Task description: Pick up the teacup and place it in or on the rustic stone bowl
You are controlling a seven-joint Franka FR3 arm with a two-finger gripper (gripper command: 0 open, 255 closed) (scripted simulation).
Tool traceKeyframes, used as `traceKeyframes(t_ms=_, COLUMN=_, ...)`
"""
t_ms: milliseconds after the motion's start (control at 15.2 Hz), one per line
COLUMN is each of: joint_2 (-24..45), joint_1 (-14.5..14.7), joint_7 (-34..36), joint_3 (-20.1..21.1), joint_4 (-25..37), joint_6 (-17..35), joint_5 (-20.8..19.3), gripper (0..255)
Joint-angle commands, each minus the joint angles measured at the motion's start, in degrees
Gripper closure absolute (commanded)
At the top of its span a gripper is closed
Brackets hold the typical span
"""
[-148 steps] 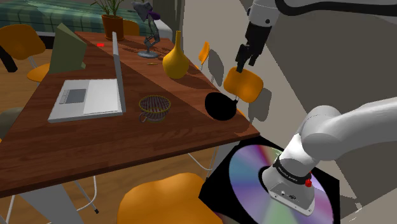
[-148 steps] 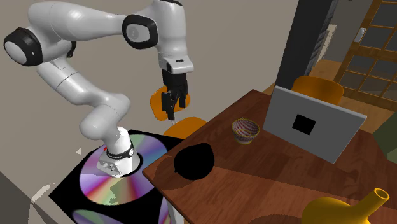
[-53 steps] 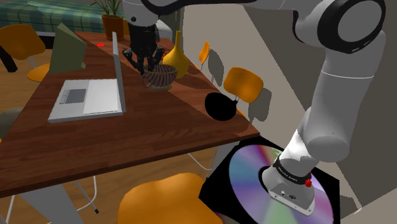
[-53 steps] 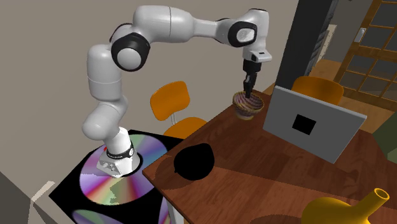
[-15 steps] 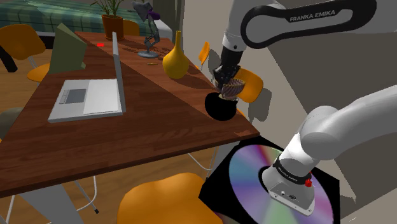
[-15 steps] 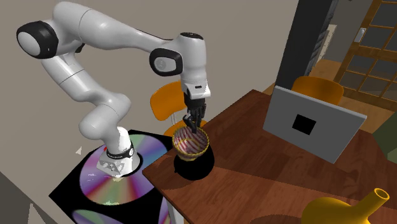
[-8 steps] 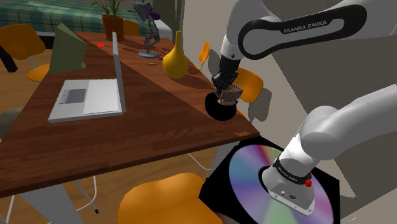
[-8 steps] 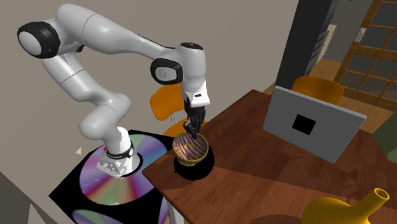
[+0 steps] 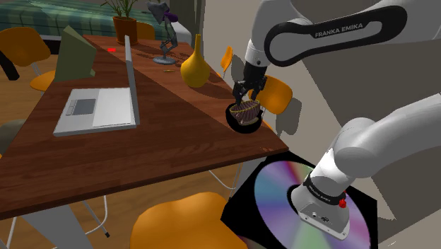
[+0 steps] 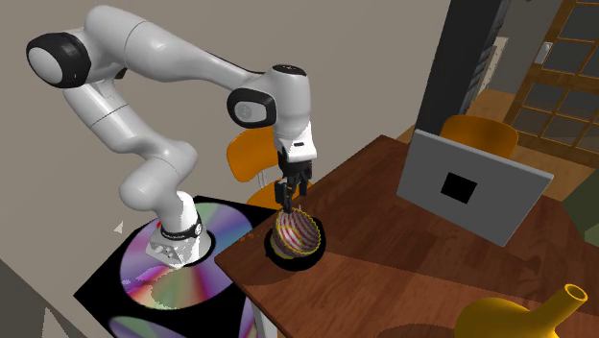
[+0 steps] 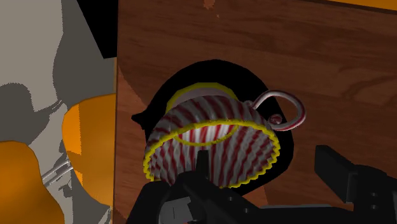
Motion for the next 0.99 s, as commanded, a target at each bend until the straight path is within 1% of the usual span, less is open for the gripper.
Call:
traceKeyframes(t_ms=0, joint_2=0.0, joint_1=0.0, joint_7=0.0, joint_3=0.0, joint_4=0.0, joint_6=0.0, joint_5=0.0, gripper=0)
traceKeyframes(t_ms=132, joint_2=0.0, joint_1=0.0, joint_7=0.0, joint_3=0.0, joint_4=0.0, joint_6=0.0, joint_5=0.0, gripper=0)
traceKeyframes(t_ms=396, joint_2=-2.0, joint_1=0.3, joint_7=-0.2, joint_3=0.2, joint_4=5.9, joint_6=-7.9, joint_5=0.5, gripper=0)
traceKeyframes(t_ms=924, joint_2=-2.0, joint_1=0.3, joint_7=-0.2, joint_3=0.2, joint_4=5.9, joint_6=-7.9, joint_5=0.5, gripper=0)
